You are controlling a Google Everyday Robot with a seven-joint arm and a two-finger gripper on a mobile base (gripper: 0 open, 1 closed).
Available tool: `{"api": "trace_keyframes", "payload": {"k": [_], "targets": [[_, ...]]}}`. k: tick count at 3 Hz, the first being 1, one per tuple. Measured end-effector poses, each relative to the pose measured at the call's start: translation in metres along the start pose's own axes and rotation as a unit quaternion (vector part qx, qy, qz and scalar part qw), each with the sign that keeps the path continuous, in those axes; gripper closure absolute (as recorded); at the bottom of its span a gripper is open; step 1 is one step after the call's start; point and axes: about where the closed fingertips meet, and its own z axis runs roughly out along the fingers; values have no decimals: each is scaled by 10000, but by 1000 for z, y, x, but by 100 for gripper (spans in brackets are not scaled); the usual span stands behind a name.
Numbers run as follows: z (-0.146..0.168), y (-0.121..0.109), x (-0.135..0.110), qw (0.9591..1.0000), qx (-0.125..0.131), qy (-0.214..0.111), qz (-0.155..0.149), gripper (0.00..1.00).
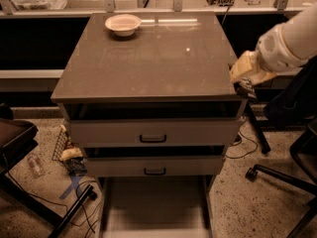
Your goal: Place rxbar chocolate into bottom drawer
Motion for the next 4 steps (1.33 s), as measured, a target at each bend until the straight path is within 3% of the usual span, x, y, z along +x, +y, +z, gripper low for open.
{"api": "trace_keyframes", "payload": {"k": [1,2,4], "targets": [[0,-12,60,9989,99,446,-88,100],[1,-6,82,9961,112,645,-589,100],[11,-6,91,9972,107,524,-517,100]]}}
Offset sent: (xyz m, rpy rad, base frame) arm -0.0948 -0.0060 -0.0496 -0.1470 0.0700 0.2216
